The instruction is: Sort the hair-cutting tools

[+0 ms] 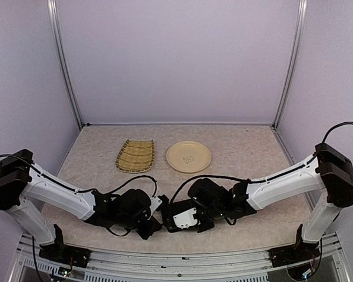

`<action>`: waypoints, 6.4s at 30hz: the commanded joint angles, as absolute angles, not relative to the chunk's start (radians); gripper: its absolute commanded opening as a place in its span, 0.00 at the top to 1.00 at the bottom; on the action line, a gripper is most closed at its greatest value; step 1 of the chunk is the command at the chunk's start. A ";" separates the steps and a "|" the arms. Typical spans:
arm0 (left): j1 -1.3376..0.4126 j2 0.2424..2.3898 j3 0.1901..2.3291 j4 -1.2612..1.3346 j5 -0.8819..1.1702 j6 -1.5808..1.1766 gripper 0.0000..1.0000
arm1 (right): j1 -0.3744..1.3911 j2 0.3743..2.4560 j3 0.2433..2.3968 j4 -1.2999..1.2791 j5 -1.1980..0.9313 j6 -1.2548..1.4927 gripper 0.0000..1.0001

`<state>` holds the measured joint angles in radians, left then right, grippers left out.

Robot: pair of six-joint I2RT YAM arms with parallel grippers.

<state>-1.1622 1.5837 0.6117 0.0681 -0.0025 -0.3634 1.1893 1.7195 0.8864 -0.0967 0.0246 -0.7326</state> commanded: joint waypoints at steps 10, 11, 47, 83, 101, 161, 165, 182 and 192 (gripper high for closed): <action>-1.235 1.569 0.534 0.361 0.214 -0.521 1.00 | 1.157 1.816 0.879 -0.188 0.036 -0.647 0.90; -1.236 1.580 0.539 0.385 0.216 -0.524 1.00 | 1.156 1.810 0.879 -0.188 0.037 -0.647 0.89; -1.026 1.848 0.982 0.094 0.042 -0.324 0.38 | 0.995 1.435 0.627 -0.171 0.213 -0.700 0.33; -1.286 1.396 0.617 -0.093 -0.365 -0.794 0.41 | 0.940 1.650 0.847 -0.080 0.150 -0.765 0.33; -1.268 1.472 0.638 -0.068 -0.319 -0.816 0.44 | 0.939 1.715 0.939 -0.322 -0.237 -0.633 0.50; -1.267 1.638 0.640 0.198 -0.136 -0.909 0.98 | 1.148 1.726 0.929 -0.275 -0.318 -0.170 0.36; -1.271 1.654 0.635 0.202 -0.137 -0.917 1.00 | 1.164 1.730 0.924 -0.268 -0.323 -0.159 0.36; -1.276 1.625 0.603 0.199 -0.156 -0.932 1.00 | 1.176 1.828 0.984 -0.281 -0.153 -0.072 0.44; -1.274 1.637 0.603 0.196 -0.162 -0.924 1.00 | 1.175 1.874 0.995 -0.295 -0.090 -0.095 0.86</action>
<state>-1.2636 1.6165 0.6285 0.2676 -0.2005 -0.9318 1.1709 1.7985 0.9958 -0.3065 -0.1596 -0.0982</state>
